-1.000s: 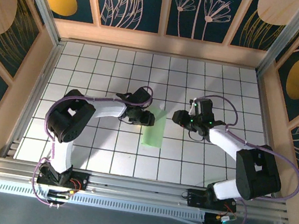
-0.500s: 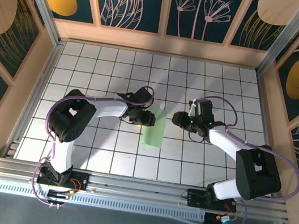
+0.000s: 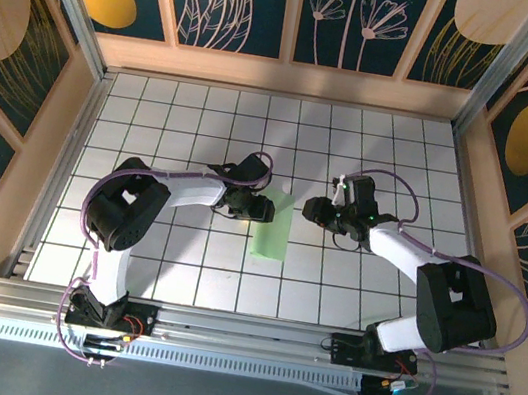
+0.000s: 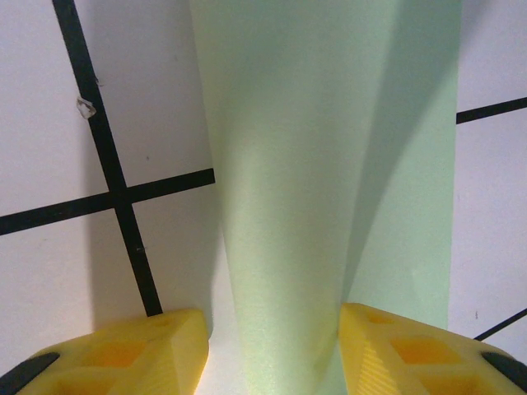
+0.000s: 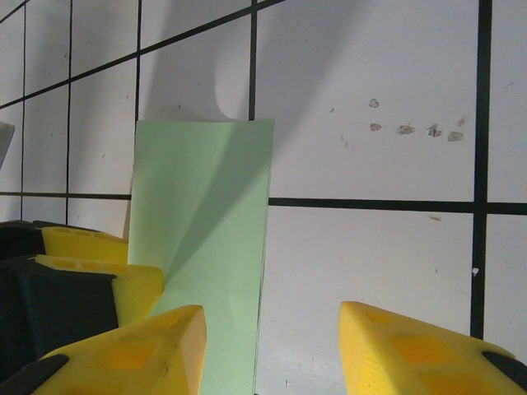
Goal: Fold a paper plane with a square sheet of paper (fold left side to right side)
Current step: First fold in half a square sheet of paper at the center of the table, then hold the square sheet of paper at the center of the table.
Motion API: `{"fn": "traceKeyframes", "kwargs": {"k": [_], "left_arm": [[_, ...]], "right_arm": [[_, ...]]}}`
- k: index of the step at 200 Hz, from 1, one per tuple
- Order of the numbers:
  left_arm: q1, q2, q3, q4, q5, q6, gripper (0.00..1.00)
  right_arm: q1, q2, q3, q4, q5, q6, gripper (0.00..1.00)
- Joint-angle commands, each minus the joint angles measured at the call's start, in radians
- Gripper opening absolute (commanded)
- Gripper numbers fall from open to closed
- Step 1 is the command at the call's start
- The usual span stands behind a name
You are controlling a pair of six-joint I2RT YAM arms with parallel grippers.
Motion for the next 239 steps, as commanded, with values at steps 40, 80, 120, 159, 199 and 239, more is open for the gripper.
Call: {"fn": "traceKeyframes", "kwargs": {"k": [40,80,120,159,199,239], "left_arm": [[-0.032,0.122,-0.019,0.068,0.012,0.016,0.48],[-0.031,0.121,-0.021,0.064,0.009,0.015,0.48],[-0.031,0.121,-0.022,0.063,0.008,0.012,0.48],[-0.032,0.118,-0.022,0.063,0.005,0.010,0.48],[-0.032,0.116,-0.024,0.062,0.004,0.009,0.48],[-0.031,0.112,-0.027,0.060,-0.010,0.010,0.48]], "right_arm": [[0.001,0.001,-0.021,0.014,-0.060,-0.002,0.46],[0.012,0.029,-0.037,0.092,-0.193,0.044,0.34],[0.071,0.111,-0.022,0.160,-0.245,0.080,0.11],[0.105,0.185,-0.002,0.187,-0.247,0.097,0.02],[0.113,0.235,0.002,0.187,-0.244,0.091,0.00],[0.112,0.267,0.000,0.153,-0.208,0.076,0.00]]}}
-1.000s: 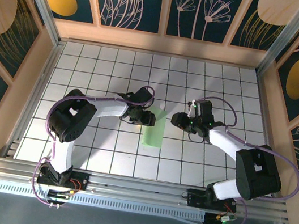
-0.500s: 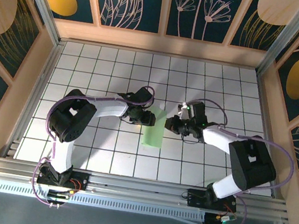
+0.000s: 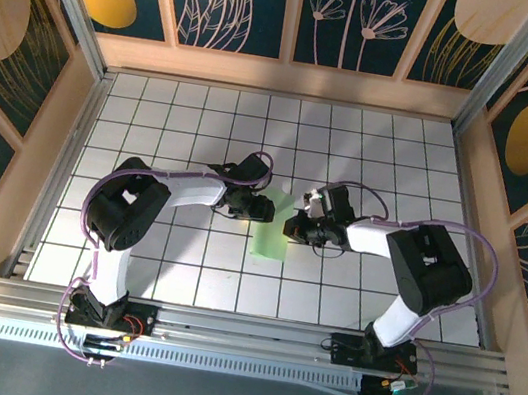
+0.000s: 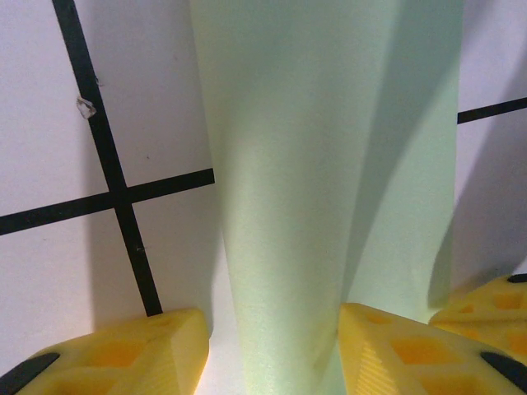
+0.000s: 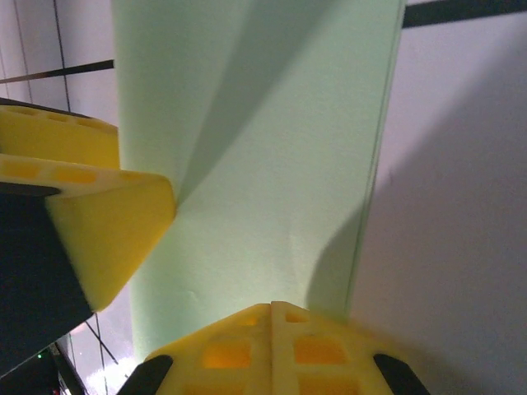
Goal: Fold a paper plane with a square sheet of paper (fold left side to right side)
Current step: Hold the square sheet of paper at the center of the table, then first fold the square sheet of paper in half at the center of the table.
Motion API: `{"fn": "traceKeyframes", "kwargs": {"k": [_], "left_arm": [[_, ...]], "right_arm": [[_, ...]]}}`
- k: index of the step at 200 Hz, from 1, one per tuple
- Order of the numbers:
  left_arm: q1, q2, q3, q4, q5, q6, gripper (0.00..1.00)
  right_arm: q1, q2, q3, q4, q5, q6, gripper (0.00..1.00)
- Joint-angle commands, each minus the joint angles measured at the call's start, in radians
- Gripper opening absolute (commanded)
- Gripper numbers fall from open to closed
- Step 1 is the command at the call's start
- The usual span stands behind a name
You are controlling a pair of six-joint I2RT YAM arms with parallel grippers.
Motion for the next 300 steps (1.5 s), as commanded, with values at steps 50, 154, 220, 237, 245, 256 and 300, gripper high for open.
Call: {"fn": "traceKeyframes", "kwargs": {"k": [50,154,220,237,245,256,300], "left_arm": [[-0.031,0.072,-0.031,0.065,-0.047,0.010,0.48],[0.002,-0.195,-0.064,0.018,-0.185,0.012,0.62],[0.003,-0.206,-0.179,0.318,0.111,-0.027,0.23],[0.003,-0.169,-0.188,0.377,0.144,-0.037,0.14],[0.003,-0.158,-0.215,0.393,0.147,-0.039,0.11],[0.004,-0.141,-0.220,0.406,0.151,-0.035,0.09],[0.012,-0.093,-0.253,0.448,0.133,-0.025,0.07]], "right_arm": [[0.006,0.056,0.017,-0.081,0.088,-0.031,0.00],[0.006,0.075,0.012,-0.122,0.127,-0.055,0.00],[0.009,0.080,0.012,-0.126,0.130,-0.058,0.00],[0.009,0.082,0.012,-0.130,0.133,-0.060,0.00],[0.009,0.082,0.012,-0.130,0.134,-0.059,0.00],[0.010,0.081,0.012,-0.130,0.136,-0.060,0.00],[0.014,0.083,0.015,-0.141,0.141,-0.065,0.00]]}}
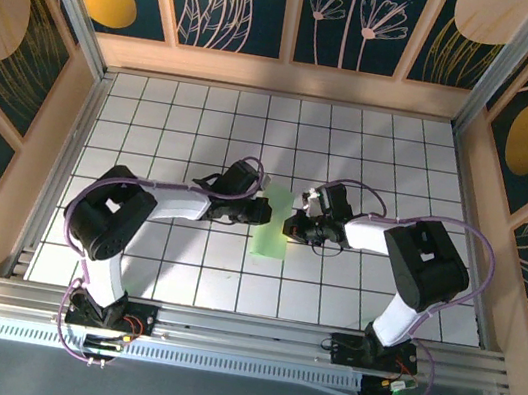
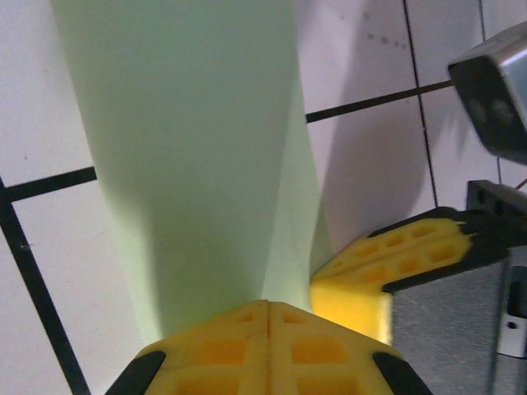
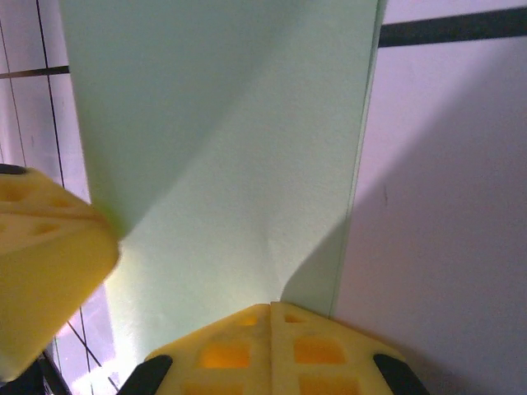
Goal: Fold a paper plane with a square sheet of paper (fold left side to right side)
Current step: First fold the square sheet of paper in half at the center of the table.
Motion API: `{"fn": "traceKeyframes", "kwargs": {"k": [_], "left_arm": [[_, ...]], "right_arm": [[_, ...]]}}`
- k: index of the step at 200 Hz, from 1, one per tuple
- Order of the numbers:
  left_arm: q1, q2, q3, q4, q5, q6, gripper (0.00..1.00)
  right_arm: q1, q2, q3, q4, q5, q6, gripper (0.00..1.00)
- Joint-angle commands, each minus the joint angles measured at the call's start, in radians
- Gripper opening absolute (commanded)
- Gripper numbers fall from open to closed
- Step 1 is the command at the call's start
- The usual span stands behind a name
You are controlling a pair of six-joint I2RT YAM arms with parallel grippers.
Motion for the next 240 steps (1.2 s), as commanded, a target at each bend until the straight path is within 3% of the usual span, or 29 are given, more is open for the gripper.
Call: {"fn": "traceKeyframes", "kwargs": {"k": [1,108,168,201,240], "left_arm": [[0.010,0.027,-0.021,0.070,0.016,0.004,0.07],[0.059,0.022,-0.159,0.165,0.000,-0.003,0.05],[0.117,-0.054,-0.246,0.180,-0.004,0.014,0.03],[0.117,-0.147,-0.260,0.172,-0.025,0.028,0.00],[0.093,-0.179,-0.235,0.211,0.038,0.035,0.00]], "right_arm": [[0.010,0.058,-0.013,-0.110,0.119,-0.034,0.00],[0.010,0.070,-0.005,-0.144,0.140,-0.061,0.00],[0.010,0.069,-0.005,-0.146,0.136,-0.066,0.00],[0.010,0.062,-0.002,-0.145,0.136,-0.062,0.00],[0.012,0.061,-0.002,-0.132,0.133,-0.054,0.00]]}}
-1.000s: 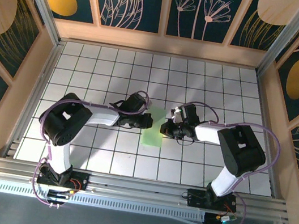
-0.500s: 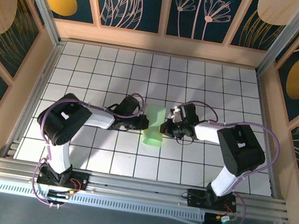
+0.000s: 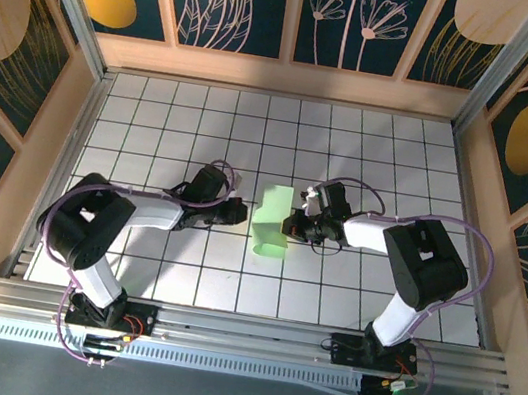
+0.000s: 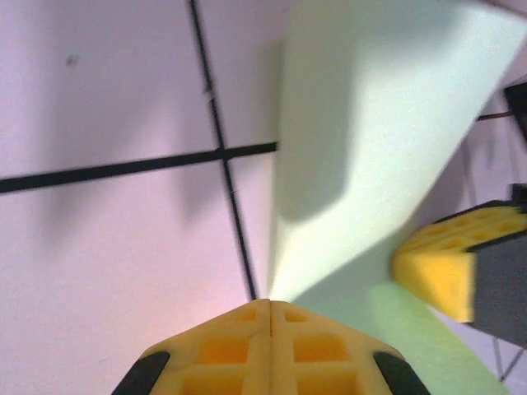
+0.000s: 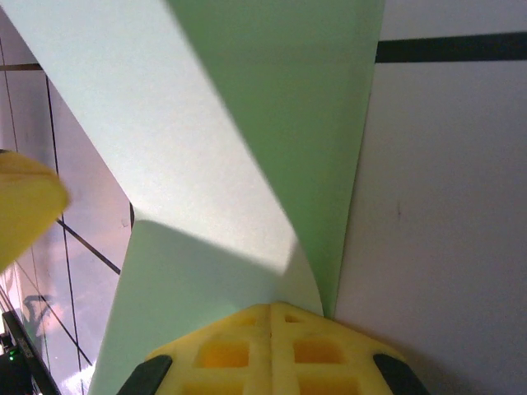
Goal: Fold a paper plane with a square sheet of paper (fold left side to right side)
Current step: First fold the square sheet of paper in half at the center of the table, then hold the square sheet of paper at the center of the table.
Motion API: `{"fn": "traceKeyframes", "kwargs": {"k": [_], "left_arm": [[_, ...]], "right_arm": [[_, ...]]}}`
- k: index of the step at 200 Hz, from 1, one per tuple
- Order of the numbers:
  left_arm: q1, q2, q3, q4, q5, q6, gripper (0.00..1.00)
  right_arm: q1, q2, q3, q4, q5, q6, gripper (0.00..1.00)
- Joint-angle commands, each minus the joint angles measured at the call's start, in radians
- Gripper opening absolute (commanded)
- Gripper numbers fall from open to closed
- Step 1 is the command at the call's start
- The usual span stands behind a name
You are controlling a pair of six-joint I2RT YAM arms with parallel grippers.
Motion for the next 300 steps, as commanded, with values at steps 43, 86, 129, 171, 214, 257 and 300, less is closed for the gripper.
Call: {"fn": "traceKeyframes", "kwargs": {"k": [43,86,129,171,214,257,300], "left_arm": [[-0.081,0.102,0.085,0.059,0.053,0.008,0.00],[-0.093,0.171,0.116,0.051,0.036,0.013,0.00],[-0.092,0.189,0.110,0.022,0.012,0.021,0.00],[-0.094,0.203,0.093,0.024,0.012,0.010,0.00],[-0.097,0.205,0.088,0.005,0.004,0.009,0.00],[-0.099,0.201,0.088,-0.008,-0.006,0.007,0.00],[-0.100,0.200,0.090,-0.016,-0.007,0.011,0.00]], "right_arm": [[0.012,0.055,-0.021,-0.118,0.123,-0.021,0.00],[0.014,0.055,-0.025,-0.113,0.122,-0.019,0.00],[0.017,0.055,-0.021,-0.113,0.122,-0.018,0.00],[0.018,0.027,-0.005,-0.104,0.095,-0.016,0.00],[0.014,-0.042,0.030,-0.065,0.034,0.001,0.00],[0.010,-0.080,0.064,-0.014,-0.025,0.017,0.00],[0.027,-0.022,0.094,0.058,-0.053,0.046,0.00]]}}
